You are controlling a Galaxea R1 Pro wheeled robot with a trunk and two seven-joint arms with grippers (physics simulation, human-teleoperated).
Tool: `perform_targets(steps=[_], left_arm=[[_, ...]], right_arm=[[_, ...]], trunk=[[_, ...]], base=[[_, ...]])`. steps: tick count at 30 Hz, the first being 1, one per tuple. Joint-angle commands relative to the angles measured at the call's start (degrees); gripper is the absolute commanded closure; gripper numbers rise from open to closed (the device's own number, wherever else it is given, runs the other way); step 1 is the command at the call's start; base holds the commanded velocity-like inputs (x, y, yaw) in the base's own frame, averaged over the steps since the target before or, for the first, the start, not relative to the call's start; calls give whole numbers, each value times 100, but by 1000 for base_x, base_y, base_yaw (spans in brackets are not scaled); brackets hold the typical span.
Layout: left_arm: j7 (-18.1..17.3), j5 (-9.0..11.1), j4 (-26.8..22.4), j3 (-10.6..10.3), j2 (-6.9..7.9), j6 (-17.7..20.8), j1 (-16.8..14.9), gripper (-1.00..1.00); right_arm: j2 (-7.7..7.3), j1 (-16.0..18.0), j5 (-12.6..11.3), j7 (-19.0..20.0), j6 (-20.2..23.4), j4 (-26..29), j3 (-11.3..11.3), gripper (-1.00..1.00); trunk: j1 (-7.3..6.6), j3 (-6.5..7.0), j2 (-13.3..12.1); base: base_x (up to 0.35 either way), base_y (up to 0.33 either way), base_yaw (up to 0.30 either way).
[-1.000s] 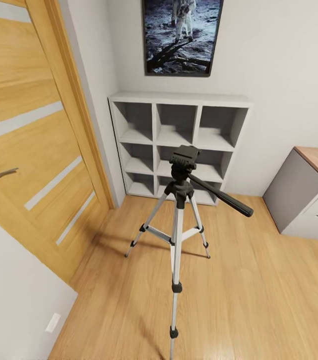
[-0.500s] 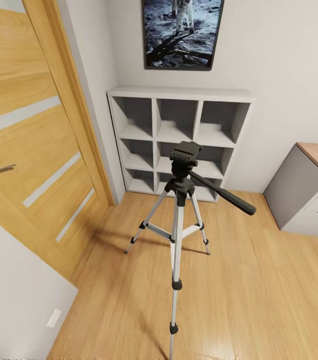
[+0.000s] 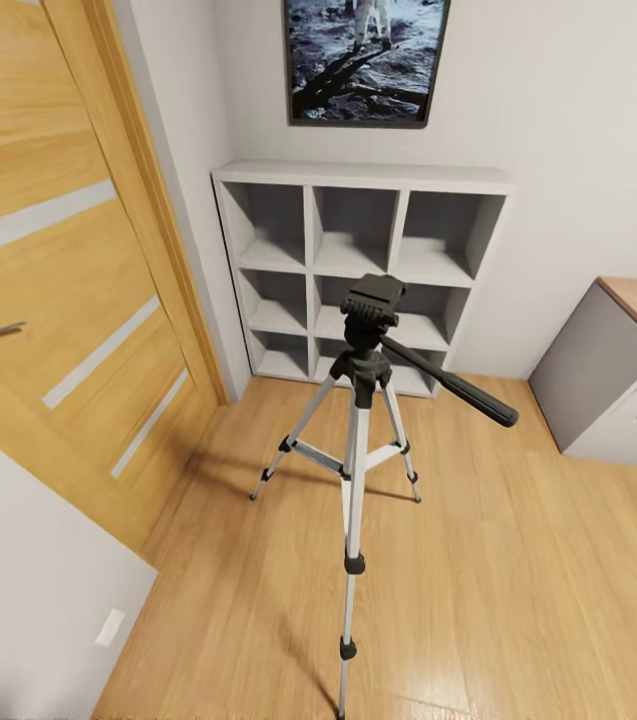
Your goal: Attach the digital camera to the camera tripod in the bedroom.
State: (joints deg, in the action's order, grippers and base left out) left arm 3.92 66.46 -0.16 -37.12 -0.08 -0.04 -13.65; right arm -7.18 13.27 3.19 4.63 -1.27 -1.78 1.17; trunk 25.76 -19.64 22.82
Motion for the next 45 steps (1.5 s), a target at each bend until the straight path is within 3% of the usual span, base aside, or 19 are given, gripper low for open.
perform_targets(steps=[1,23,34,45], left_arm=[[12,25,-1,-49,-1,1,-3,100],[-54,12,-1,-49,10,37,-3,100],[-904,1,-1,-87,46,39,-2,100],[-1151,-230,-5,-109,51,39,-2,100]], right_arm=[[-2,8,33,14,-13,-15,14,-100],[-2,9,35,20,-13,-15,14,-100],[-2,7,33,20,-8,-15,14,-100],[-7,9,35,20,1,-15,14,-100]], trunk=[[2,-18,9],[2,-217,9],[2,-241,9],[2,-243,9]], base=[[0,0,0],[0,0,0],[0,0,0],[0,0,0]])
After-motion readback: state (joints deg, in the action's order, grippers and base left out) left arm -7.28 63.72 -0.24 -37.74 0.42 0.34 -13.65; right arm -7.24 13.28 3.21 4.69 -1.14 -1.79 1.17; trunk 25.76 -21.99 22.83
